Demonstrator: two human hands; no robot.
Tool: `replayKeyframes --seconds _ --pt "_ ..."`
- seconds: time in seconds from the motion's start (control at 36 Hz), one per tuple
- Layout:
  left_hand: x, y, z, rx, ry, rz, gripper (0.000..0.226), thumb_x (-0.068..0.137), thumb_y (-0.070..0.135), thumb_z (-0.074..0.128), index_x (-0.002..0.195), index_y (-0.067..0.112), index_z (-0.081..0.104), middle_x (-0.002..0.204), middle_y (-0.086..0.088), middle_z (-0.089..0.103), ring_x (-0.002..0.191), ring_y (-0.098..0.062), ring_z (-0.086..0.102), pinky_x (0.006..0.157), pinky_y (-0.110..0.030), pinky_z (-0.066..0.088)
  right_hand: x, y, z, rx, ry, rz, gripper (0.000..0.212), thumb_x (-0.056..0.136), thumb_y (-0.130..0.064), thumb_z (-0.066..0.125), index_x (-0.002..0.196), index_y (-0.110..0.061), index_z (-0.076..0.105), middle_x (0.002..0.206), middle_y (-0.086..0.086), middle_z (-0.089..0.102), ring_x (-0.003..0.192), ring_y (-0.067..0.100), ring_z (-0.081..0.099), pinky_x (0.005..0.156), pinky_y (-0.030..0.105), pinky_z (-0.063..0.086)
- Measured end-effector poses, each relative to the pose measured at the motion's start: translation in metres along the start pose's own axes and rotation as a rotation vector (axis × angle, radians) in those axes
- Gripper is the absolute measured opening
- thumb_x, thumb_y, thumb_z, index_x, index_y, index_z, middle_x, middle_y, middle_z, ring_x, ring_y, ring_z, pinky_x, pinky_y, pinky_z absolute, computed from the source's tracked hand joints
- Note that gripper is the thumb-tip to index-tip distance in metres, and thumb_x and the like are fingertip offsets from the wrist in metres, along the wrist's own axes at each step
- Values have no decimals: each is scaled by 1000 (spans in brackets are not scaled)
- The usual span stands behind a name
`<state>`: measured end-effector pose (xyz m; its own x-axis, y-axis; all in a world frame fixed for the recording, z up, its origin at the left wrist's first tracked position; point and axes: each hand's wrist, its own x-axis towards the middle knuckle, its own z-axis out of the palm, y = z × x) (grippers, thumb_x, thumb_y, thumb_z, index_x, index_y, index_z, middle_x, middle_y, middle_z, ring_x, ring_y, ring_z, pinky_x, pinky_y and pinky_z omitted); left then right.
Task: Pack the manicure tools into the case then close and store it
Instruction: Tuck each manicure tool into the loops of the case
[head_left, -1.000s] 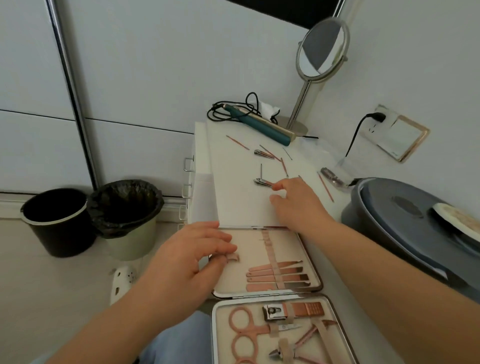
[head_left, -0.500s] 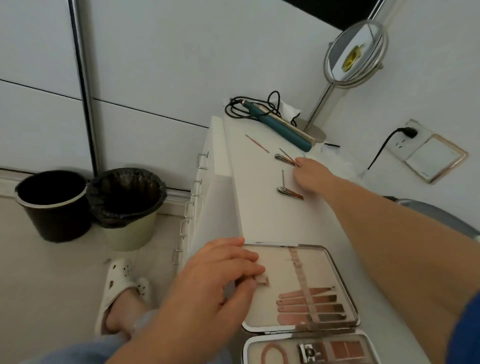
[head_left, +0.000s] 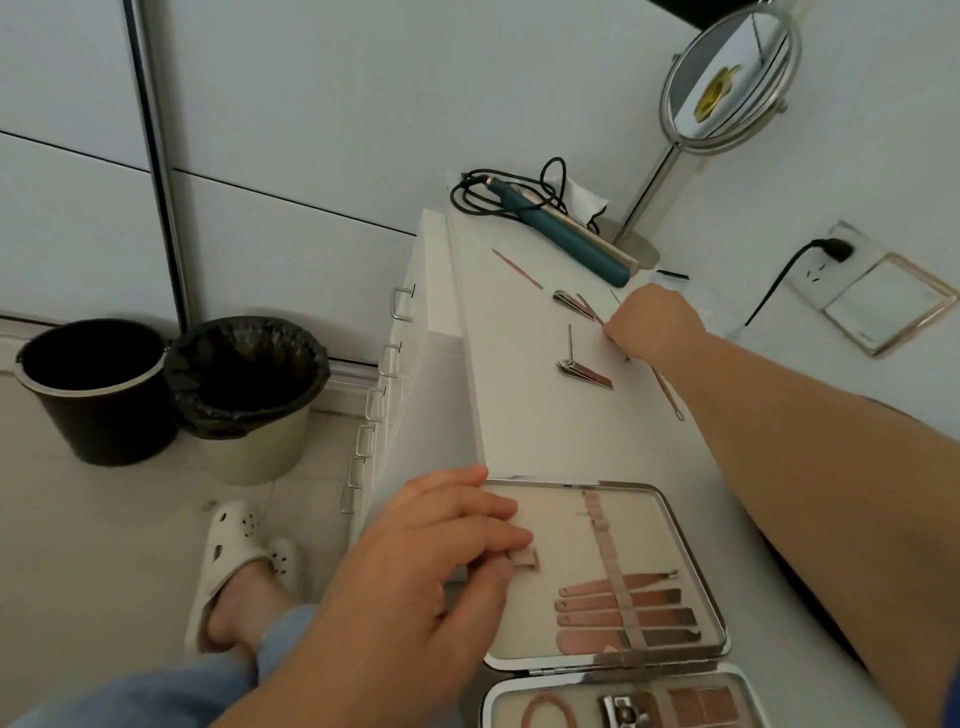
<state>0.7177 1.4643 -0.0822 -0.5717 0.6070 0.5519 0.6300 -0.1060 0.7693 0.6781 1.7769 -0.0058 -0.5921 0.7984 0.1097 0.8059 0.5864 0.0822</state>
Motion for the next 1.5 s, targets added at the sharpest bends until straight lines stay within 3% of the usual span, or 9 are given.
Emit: replayKeyframes --seconds 0.14,0.25,0.47,0.58,0.94,1.22,1.31,1.39,1.5 --pt "0 3 0 -6 5 -10 24 75 28 51 81 21 73 94 15 67 115 3 47 91 -5 35 3 -5 -6 -26 -29 24 23 84 -13 52 61 -10 45 60 5 49 55 19 49 55 28 41" --pt "0 0 1 -1 0 -26 16 74 22 59 81 23 73 95 17 66 116 5 45 91 -4 33 3 -5 -8 -12 -56 15 24 81 -14 55 61 -11 43 63 4 45 72 23 52 64 31 43" --pt "-1 1 1 23 -24 -24 21 76 27 53 83 25 73 97 19 65 118 5 43 93 -4 31 2 -4 -7 51 -97 49 31 84 -18 54 59 -11 37 64 4 39 76 23 47 61 28 39" --pt "-2 2 2 27 -29 -52 18 73 17 60 83 24 73 97 21 64 119 7 41 92 -2 29 -2 -4 -5 130 -67 62 27 82 -21 56 65 -5 42 63 4 41 60 19 44 46 25 29" --pt "4 12 -2 -18 -104 -159 16 81 18 63 90 29 70 98 21 63 114 15 38 90 1 25 -95 -19 -30 975 -32 227 19 76 -21 59 65 -9 49 58 2 40 52 16 35 49 25 27" --pt "25 46 -7 131 22 -278 14 80 38 54 86 40 67 73 35 57 87 11 52 73 1 33 -233 10 -45 1164 -157 -94 36 75 -24 63 39 -24 56 43 -7 40 42 7 36 54 25 33" --pt "27 62 -4 -58 53 -312 17 79 38 57 67 44 67 70 24 67 71 9 59 60 -4 41 -249 16 -48 1193 -167 -132 26 77 -22 63 50 -18 63 39 -11 45 38 -2 39 49 15 36" --pt "25 72 2 -164 18 -358 15 79 38 60 68 36 70 62 4 67 52 -4 58 51 -15 45 -261 21 -46 1206 -153 -196 24 78 -24 63 58 -9 63 38 -11 44 37 -3 38 40 5 31" --pt "18 76 9 -186 -21 -392 17 79 36 62 67 26 68 50 12 56 49 -1 50 55 -19 46 -273 23 -38 1230 -161 -221 25 79 -23 63 56 -12 62 38 -12 44 37 -3 36 40 5 30"
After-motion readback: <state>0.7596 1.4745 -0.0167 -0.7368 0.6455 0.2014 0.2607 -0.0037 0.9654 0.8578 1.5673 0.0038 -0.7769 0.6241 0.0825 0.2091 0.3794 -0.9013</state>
